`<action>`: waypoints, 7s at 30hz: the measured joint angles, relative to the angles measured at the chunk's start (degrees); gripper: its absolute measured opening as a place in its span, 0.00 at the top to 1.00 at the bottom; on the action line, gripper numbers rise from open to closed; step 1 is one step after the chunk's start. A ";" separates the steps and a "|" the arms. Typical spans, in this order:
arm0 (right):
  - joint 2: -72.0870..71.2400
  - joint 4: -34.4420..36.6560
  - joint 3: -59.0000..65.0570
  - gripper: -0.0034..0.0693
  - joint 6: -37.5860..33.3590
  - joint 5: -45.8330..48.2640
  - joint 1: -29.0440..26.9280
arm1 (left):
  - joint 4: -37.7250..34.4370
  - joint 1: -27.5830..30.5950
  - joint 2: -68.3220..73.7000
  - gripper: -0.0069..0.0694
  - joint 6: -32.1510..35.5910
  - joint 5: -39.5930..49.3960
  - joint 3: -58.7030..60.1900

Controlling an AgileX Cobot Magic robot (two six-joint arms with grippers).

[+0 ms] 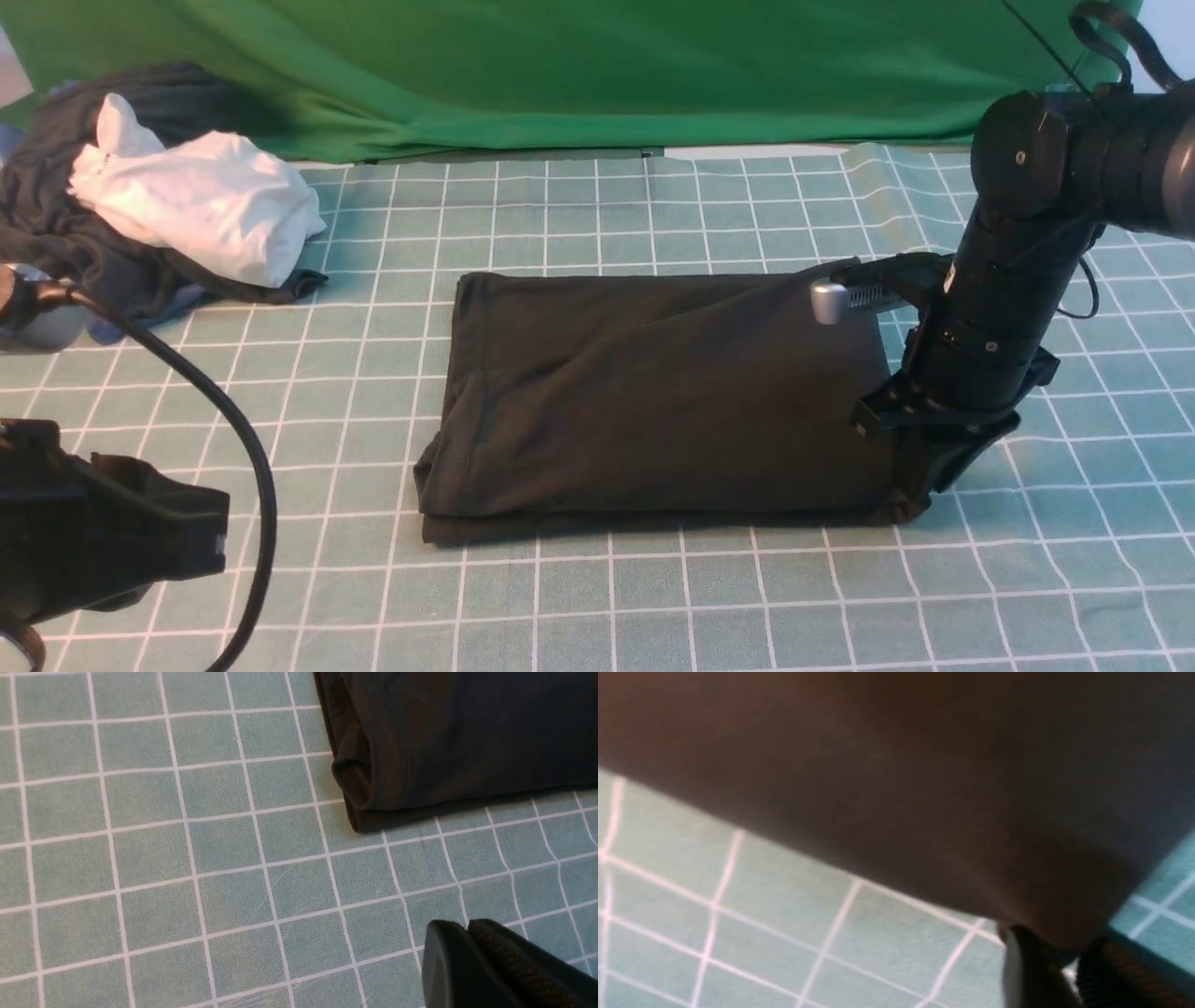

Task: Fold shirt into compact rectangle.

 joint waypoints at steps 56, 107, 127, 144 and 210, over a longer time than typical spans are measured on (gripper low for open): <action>-112.45 -11.66 35.42 0.92 3.66 -41.00 0.00 | -0.61 0.00 -0.07 0.90 2.06 -17.04 0.00; -112.45 -11.66 35.42 0.74 3.68 -41.00 0.00 | 3.86 5.81 -40.65 0.89 7.19 -41.53 29.48; -112.45 -11.66 35.42 0.68 3.68 -40.94 0.00 | 4.97 11.97 -44.47 0.89 7.25 -38.00 39.96; -112.45 -11.66 35.42 0.63 3.68 -40.94 0.00 | 5.42 11.97 -44.47 0.89 7.25 -38.00 39.96; -112.11 -10.24 78.54 0.63 3.39 -54.18 -17.71 | 5.42 11.97 -44.47 0.89 7.25 -38.00 39.96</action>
